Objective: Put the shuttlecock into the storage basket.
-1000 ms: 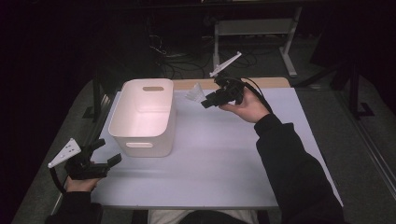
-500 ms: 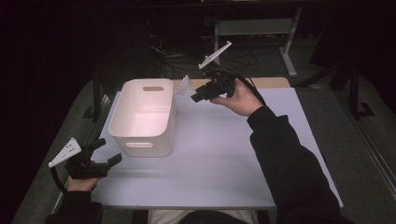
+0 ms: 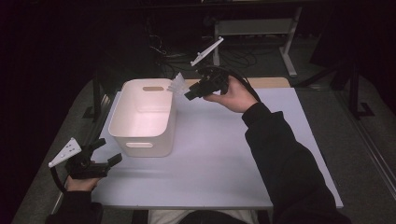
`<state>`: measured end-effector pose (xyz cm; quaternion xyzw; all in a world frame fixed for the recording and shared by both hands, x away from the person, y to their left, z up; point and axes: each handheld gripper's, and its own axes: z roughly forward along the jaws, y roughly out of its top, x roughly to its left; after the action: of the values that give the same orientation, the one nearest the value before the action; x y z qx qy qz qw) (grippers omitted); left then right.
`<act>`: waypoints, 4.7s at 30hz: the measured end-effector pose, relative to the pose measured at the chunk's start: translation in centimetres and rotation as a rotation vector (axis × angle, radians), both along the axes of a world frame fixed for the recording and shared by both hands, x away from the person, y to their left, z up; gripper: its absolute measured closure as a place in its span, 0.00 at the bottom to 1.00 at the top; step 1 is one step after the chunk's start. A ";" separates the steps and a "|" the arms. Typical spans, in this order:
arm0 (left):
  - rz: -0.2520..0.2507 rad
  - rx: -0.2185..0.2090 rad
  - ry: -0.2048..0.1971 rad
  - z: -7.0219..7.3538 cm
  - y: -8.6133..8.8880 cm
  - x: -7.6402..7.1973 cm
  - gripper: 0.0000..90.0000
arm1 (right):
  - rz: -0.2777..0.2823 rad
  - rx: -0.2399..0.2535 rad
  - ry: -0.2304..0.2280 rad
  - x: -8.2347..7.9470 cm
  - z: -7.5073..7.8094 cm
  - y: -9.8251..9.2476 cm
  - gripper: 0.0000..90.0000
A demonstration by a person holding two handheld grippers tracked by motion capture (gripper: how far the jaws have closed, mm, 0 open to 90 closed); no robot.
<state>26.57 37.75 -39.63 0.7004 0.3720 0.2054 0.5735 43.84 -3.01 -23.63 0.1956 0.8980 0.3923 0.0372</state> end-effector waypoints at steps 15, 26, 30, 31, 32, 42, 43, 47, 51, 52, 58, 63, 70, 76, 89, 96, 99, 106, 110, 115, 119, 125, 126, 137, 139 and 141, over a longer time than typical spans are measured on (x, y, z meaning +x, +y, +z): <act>-0.002 0.000 0.000 0.0 0.0 0.0 0.00 | 0.087 -0.035 -0.022 -0.8 1.6 5.1 0.71; -0.002 0.001 -0.005 0.0 0.1 -0.2 0.00 | 0.163 -0.044 -0.021 -1.5 1.1 9.3 0.71; -0.001 -0.001 -0.003 0.0 0.1 -0.2 0.00 | 0.181 -0.057 -0.001 -1.3 -0.4 10.3 0.71; -0.001 -0.001 -0.003 0.0 0.1 -0.2 0.00 | 0.182 -0.058 0.004 -1.2 -0.7 10.4 0.71; 0.000 -0.002 -0.002 0.0 0.1 -0.2 0.00 | 0.183 -0.058 0.007 -1.1 -1.0 10.5 0.71; 0.000 -0.001 -0.003 0.0 0.2 -0.3 0.00 | 0.169 -0.056 0.023 -0.5 -2.5 10.4 0.71; 0.000 -0.001 -0.003 0.0 0.2 -0.3 0.00 | 0.168 -0.053 0.026 -0.4 -2.5 10.4 0.71; 0.001 -0.002 -0.003 0.0 0.2 -0.3 0.00 | 0.164 -0.050 0.034 -0.2 -3.1 10.3 0.71; 0.001 -0.001 -0.003 0.0 0.2 -0.3 0.00 | 0.165 -0.051 0.043 0.0 -3.5 10.3 0.71; 0.002 -0.002 -0.003 0.0 0.2 -0.3 0.00 | 0.164 -0.051 0.047 0.1 -3.9 10.4 0.71; 0.001 -0.001 -0.003 0.0 0.2 -0.3 0.00 | 0.164 -0.056 0.061 0.2 -4.6 10.7 0.71; 0.001 -0.001 -0.002 0.0 0.2 -0.3 0.00 | 0.173 -0.066 0.070 0.3 -5.3 11.1 0.71; 0.000 -0.001 -0.003 0.0 0.2 -0.3 0.00 | 0.183 -0.092 0.077 0.4 -6.3 11.8 0.71; -0.001 0.000 -0.002 0.0 0.2 -0.3 0.00 | 0.196 -0.104 0.079 0.3 -6.8 12.2 0.70; -0.002 -0.003 -0.002 0.0 0.2 -0.2 0.00 | 0.172 -0.083 0.099 0.5 -6.3 11.5 0.35; -0.001 -0.002 0.001 0.0 0.2 -0.3 0.00 | 0.128 -0.055 0.060 0.5 -5.6 10.6 0.15; 0.001 -0.004 0.000 0.0 0.2 -0.3 0.00 | 0.118 -0.042 0.051 0.5 -5.3 10.3 0.13; -0.001 -0.003 0.001 -0.1 0.2 -0.3 0.00 | 0.100 -0.013 0.044 0.3 -4.6 9.5 0.00; 0.000 -0.003 0.002 -0.1 0.2 -0.3 0.00 | 0.090 0.011 0.028 0.2 -4.2 8.6 0.00; 0.001 -0.002 0.003 -0.1 0.3 -0.2 0.00 | 0.056 0.029 0.009 0.2 -4.1 6.8 0.00; 0.001 -0.004 0.003 -0.1 0.2 -0.2 0.00 | 0.044 0.040 0.003 0.1 -3.9 5.8 0.00; 0.004 -0.005 0.002 -0.1 0.2 -0.3 0.00 | 0.007 0.072 -0.009 -0.1 -3.8 3.3 0.00; 0.004 -0.004 0.003 -0.1 0.2 -0.3 0.00 | 0.003 0.075 -0.012 -0.1 -3.8 3.0 0.00; 0.005 0.000 0.003 -0.1 0.2 -0.2 0.00 | -0.035 0.110 -0.030 -0.5 -4.1 0.0 0.00; 0.006 -0.001 0.003 -0.1 0.2 -0.2 0.00 | -0.045 0.119 -0.026 -0.6 -4.2 -0.4 0.00; 0.006 -0.001 0.004 -0.1 0.2 -0.2 0.00 | -0.045 0.120 -0.028 -0.5 -4.3 -0.6 0.00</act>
<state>26.35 37.95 -39.69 0.6995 0.3753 0.2058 0.5723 43.30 -3.62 -27.96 0.2118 0.8678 0.4471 0.0469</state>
